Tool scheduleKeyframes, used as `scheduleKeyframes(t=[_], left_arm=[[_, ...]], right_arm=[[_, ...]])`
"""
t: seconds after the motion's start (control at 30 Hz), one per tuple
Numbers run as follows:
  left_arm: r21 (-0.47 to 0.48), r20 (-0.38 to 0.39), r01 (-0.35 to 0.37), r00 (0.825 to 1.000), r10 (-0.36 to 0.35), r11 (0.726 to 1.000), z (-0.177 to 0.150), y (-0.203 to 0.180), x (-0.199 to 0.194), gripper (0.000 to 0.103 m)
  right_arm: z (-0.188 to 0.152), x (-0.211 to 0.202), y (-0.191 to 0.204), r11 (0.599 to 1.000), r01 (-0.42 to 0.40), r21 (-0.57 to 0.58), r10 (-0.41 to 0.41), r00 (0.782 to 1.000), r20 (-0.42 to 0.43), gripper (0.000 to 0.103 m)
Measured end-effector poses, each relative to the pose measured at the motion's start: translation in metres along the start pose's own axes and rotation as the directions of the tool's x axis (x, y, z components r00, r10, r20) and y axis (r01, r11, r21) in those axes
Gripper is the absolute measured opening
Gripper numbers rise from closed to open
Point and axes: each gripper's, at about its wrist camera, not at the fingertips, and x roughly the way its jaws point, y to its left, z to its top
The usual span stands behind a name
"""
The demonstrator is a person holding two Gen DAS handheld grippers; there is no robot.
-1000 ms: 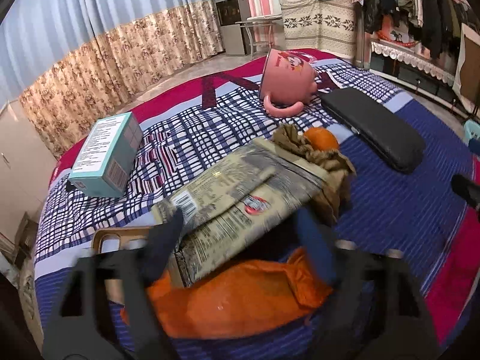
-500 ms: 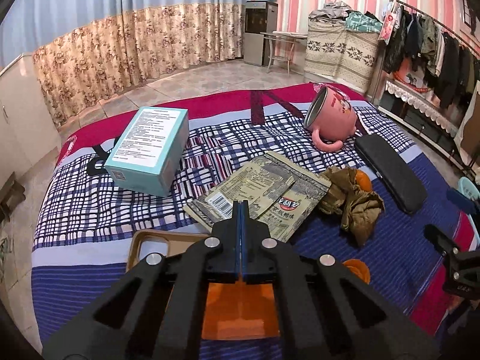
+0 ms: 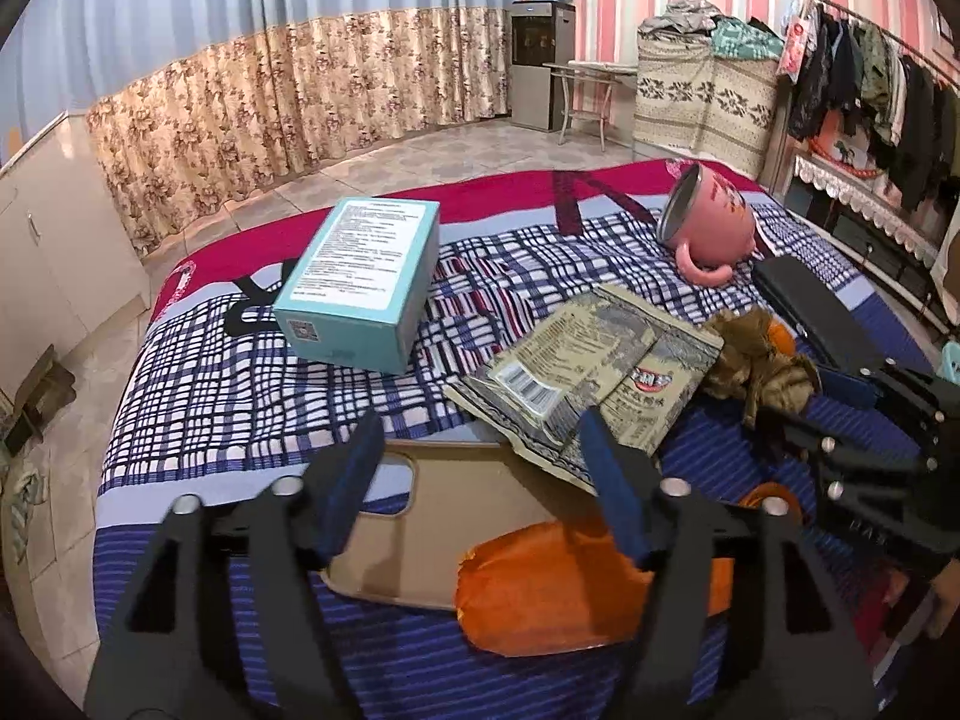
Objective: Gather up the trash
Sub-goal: 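Grasp the khaki cloth with the right tool, then grasp the printed paper snack packet with the left tool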
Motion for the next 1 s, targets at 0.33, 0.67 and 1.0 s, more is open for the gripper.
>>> scheduleKeyframes(t=[0.33,0.67,1.0], left_arm=[[0.108,-0.071,0.043,0.997,-0.035,0.993,0.004,-0.057,0.026,0.082],[0.052,-0.11,0.028,0.994,-0.022,0.998,0.015,-0.053,0.035,0.023],[0.003,0.025,0.048,0.999,-0.048,0.999,0.032,-0.057,-0.023,0.002]], right_arm=[[-0.018,-0.063,-0.05,0.995,0.057,0.081,-0.064,0.993,0.095,0.044],[-0.036,-0.101,-0.1,0.978,0.103,0.183,-0.127,0.983,0.129,0.044],[-0.051,-0.141,-0.129,0.965,0.135,0.224,-0.177,0.967,0.182,0.044]])
